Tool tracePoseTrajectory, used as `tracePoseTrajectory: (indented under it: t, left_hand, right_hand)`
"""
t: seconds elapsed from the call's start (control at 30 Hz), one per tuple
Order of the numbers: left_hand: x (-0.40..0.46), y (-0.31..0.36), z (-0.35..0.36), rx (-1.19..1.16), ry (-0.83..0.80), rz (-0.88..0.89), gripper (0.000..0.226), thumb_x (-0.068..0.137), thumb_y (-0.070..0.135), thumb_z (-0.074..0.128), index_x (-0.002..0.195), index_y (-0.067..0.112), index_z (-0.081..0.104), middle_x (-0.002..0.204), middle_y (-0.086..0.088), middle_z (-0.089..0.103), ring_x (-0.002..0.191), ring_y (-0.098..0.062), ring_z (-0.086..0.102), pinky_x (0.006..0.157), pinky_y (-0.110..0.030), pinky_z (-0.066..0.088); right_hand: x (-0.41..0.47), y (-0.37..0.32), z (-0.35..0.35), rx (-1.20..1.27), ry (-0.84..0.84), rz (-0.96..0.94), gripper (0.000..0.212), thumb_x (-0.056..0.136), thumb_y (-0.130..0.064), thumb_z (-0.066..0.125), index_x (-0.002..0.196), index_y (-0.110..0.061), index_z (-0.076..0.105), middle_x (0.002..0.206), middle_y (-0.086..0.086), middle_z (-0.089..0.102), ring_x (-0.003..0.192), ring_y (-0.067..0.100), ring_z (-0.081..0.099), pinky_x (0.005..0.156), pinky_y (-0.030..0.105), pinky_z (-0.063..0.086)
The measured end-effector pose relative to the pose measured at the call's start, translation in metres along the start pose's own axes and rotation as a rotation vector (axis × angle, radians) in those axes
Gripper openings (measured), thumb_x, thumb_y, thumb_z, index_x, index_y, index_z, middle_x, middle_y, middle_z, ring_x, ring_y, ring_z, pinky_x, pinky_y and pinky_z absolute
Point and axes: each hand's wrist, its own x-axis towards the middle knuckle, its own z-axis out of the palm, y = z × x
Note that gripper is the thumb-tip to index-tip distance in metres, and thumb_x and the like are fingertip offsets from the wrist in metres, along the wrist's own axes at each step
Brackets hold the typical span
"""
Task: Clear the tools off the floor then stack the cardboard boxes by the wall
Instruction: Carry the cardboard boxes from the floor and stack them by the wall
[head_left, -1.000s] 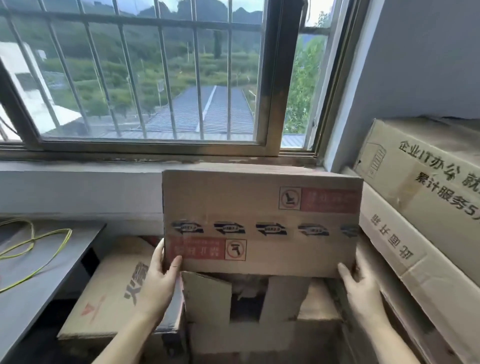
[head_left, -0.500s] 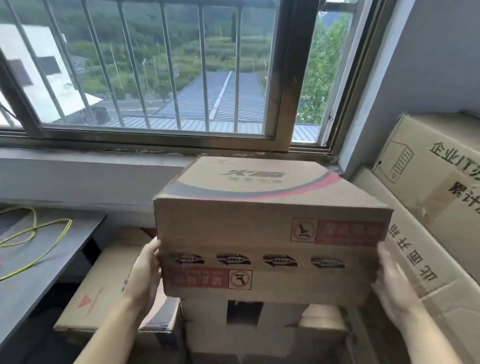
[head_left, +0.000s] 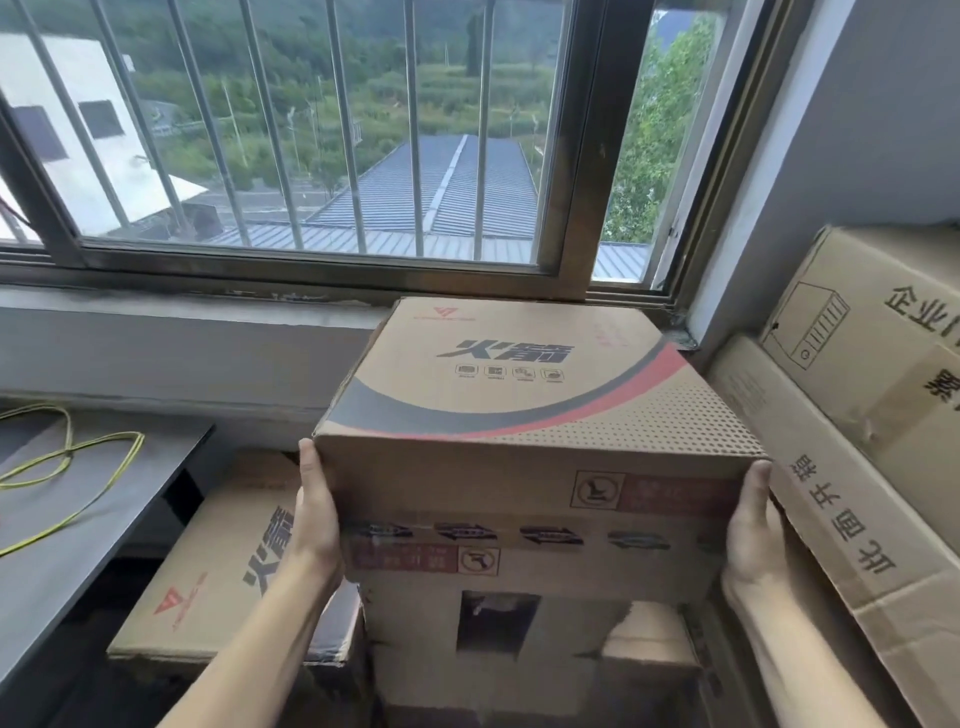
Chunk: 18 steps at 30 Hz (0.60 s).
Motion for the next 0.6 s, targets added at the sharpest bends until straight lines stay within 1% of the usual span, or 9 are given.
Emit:
tracePoseTrajectory:
  t: [0.07,0.1,0.17,0.2,0.23,0.3,0.4,0.5,0.6]
  left_hand:
    - [0.009,-0.005,0.004,0.037,0.047,-0.015,0.059,0.091,0.066,0.025,0.123,0.025,0.052,0.119,0.004,0.061,0.103,-0.005,0.057,0.099,-0.029,0.040]
    - [0.014,-0.011,0.004,0.047,0.067,-0.013,0.061,0.091,0.067,0.026,0.126,0.024,0.051,0.127,0.001,0.057,0.113,-0.011,0.055,0.107,-0.032,0.036]
    - [0.014,-0.022,0.006,0.031,0.154,-0.004,0.064,0.092,0.064,0.027,0.131,0.018,0.048,0.134,-0.001,0.051,0.126,-0.015,0.045,0.114,-0.031,0.027]
    - [0.013,-0.025,0.007,0.023,0.202,0.000,0.064,0.094,0.060,0.026,0.134,0.014,0.045,0.134,0.001,0.048,0.125,-0.012,0.043,0.111,-0.025,0.027]
    - [0.012,-0.028,0.008,0.024,0.238,0.010,0.059,0.098,0.053,0.024,0.135,0.011,0.043,0.130,0.003,0.045,0.121,-0.010,0.041,0.104,-0.018,0.028]
    - [0.012,-0.031,0.011,0.018,0.273,0.004,0.051,0.102,0.043,0.018,0.133,0.011,0.043,0.125,0.000,0.046,0.116,-0.010,0.041,0.094,-0.017,0.031]
    - [0.009,-0.032,0.012,0.054,0.315,0.023,0.058,0.101,0.046,0.020,0.135,0.006,0.044,0.127,0.000,0.047,0.117,-0.015,0.044,0.100,-0.023,0.031]
    - [0.002,-0.034,0.006,0.145,0.334,0.032,0.057,0.100,0.048,0.022,0.133,0.008,0.047,0.122,0.003,0.047,0.113,-0.013,0.042,0.097,-0.024,0.028]
    - [-0.004,-0.035,-0.003,0.171,0.262,0.051,0.060,0.098,0.055,0.022,0.124,0.012,0.055,0.121,0.000,0.057,0.119,-0.020,0.050,0.104,-0.031,0.037]
  right_hand:
    - [0.001,0.004,0.007,-0.047,-0.017,0.073,0.088,0.082,-0.077,0.031,0.140,-0.012,0.039,0.132,-0.006,0.043,0.120,0.006,0.035,0.092,0.009,0.030]
    - [0.000,0.008,0.010,-0.078,-0.001,0.095,0.097,0.079,-0.081,0.028,0.143,-0.008,0.033,0.136,-0.005,0.037,0.119,0.005,0.032,0.089,0.007,0.027]
    - [-0.002,0.024,0.009,-0.143,0.066,0.120,0.136,0.046,-0.101,0.027,0.148,-0.011,0.023,0.144,-0.006,0.030,0.128,0.006,0.029,0.102,0.016,0.023]
    - [-0.004,0.029,0.006,-0.173,0.061,0.152,0.144,0.037,-0.104,0.025,0.149,-0.014,0.019,0.149,-0.005,0.026,0.135,0.009,0.026,0.110,0.024,0.019]
    - [-0.003,0.038,0.001,-0.206,0.050,0.168,0.145,0.036,-0.104,0.022,0.151,-0.017,0.015,0.153,-0.002,0.023,0.139,0.013,0.023,0.114,0.030,0.016]
    - [0.000,0.050,-0.007,-0.272,0.051,0.198,0.140,0.039,-0.104,0.018,0.151,-0.021,0.011,0.156,0.002,0.020,0.142,0.018,0.020,0.118,0.041,0.014]
    - [0.002,0.053,-0.013,-0.309,0.027,0.200,0.133,0.046,-0.102,0.017,0.151,-0.020,0.013,0.156,0.000,0.020,0.143,0.015,0.018,0.119,0.042,0.012]
    - [-0.001,0.055,-0.019,-0.291,0.006,0.169,0.122,0.055,-0.099,0.023,0.150,-0.023,0.018,0.155,-0.001,0.025,0.142,0.013,0.022,0.118,0.044,0.015]
    - [-0.011,0.051,-0.020,-0.257,0.007,0.152,0.111,0.060,-0.095,0.029,0.148,-0.027,0.023,0.151,-0.003,0.032,0.139,0.017,0.030,0.115,0.049,0.023]
